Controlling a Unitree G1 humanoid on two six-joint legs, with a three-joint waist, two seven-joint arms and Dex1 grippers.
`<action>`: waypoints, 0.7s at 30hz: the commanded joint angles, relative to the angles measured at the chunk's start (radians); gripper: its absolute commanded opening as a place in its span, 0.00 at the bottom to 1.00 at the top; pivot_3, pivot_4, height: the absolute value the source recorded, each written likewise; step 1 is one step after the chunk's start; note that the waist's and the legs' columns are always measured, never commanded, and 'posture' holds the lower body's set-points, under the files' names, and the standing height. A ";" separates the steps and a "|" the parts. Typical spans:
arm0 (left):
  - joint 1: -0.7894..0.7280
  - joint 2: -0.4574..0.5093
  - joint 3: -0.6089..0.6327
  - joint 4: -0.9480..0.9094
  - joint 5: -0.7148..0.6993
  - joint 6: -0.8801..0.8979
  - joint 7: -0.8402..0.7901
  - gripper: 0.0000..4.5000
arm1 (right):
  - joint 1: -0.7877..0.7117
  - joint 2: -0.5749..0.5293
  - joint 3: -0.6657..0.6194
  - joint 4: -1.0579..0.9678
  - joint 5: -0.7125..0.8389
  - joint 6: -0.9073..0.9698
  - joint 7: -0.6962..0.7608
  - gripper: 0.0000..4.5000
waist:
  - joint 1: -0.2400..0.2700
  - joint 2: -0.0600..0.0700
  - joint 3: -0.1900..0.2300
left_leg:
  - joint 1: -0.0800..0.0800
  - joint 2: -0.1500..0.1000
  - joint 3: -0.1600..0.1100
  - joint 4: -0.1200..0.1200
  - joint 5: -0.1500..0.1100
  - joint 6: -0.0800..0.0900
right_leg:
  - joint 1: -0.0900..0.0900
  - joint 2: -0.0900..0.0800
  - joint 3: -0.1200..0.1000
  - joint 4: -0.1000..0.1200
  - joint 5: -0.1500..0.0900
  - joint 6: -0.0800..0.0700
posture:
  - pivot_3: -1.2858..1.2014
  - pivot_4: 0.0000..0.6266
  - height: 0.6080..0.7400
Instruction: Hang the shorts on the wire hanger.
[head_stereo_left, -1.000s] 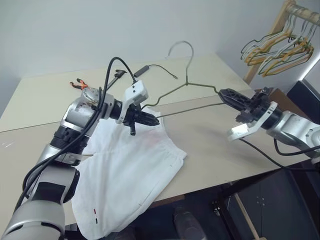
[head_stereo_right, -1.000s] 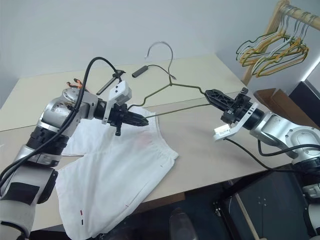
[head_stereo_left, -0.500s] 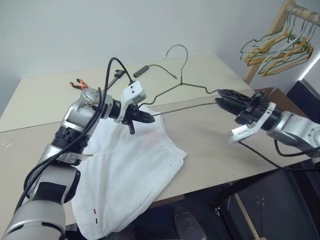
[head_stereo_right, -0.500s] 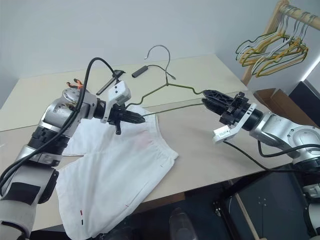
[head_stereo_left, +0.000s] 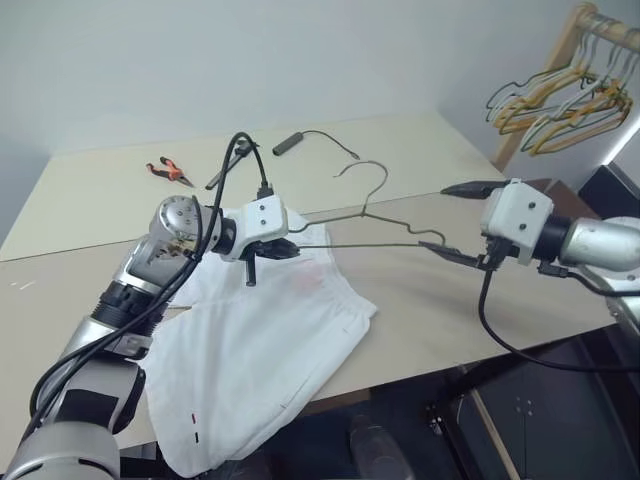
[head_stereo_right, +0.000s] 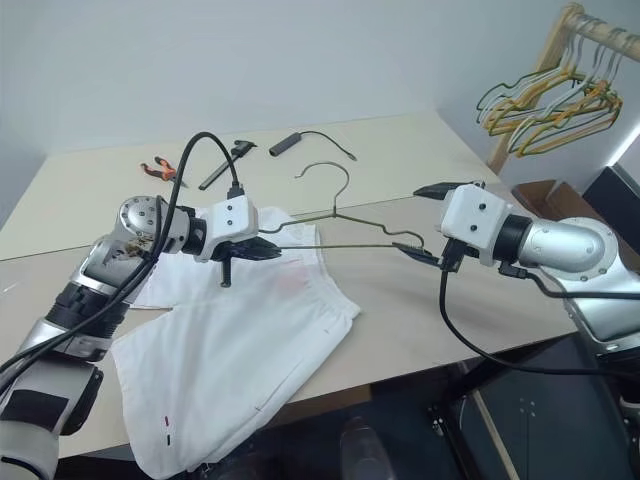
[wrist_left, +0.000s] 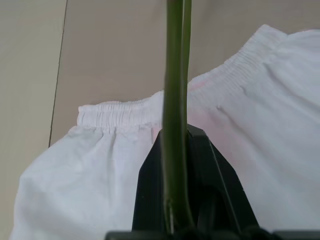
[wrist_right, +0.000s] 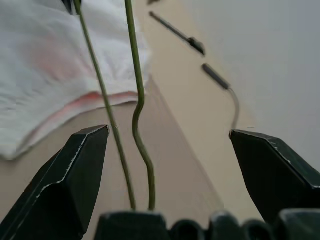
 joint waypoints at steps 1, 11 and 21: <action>-0.001 0.017 0.038 -0.042 -0.011 -0.013 -0.019 0.00 | -0.092 -0.005 0.009 0.012 0.023 0.178 0.155 1.00 | 0.006 0.001 -0.001 | 0.000 0.000 0.000 0.000 0.000 0.000 | -0.001 0.000 0.000 0.000 0.000 0.000 | 0.44 0.08 1.00; 0.015 0.016 0.034 -0.087 -0.012 -0.012 -0.049 0.00 | -0.264 0.058 0.168 0.017 -0.177 0.418 0.346 1.00 | 0.031 0.006 -0.004 | -0.012 -0.001 0.000 0.005 0.000 0.000 | -0.011 -0.001 0.000 0.002 0.000 0.001 | 0.45 0.08 1.00; 0.025 0.008 0.040 -0.108 -0.022 -0.002 -0.063 0.00 | -0.284 0.128 0.192 0.026 -0.276 0.448 0.425 0.57 | 0.032 0.008 -0.005 | -0.019 -0.001 0.000 0.013 0.000 0.001 | -0.017 -0.001 0.000 0.006 0.000 0.001 | 0.44 0.08 1.00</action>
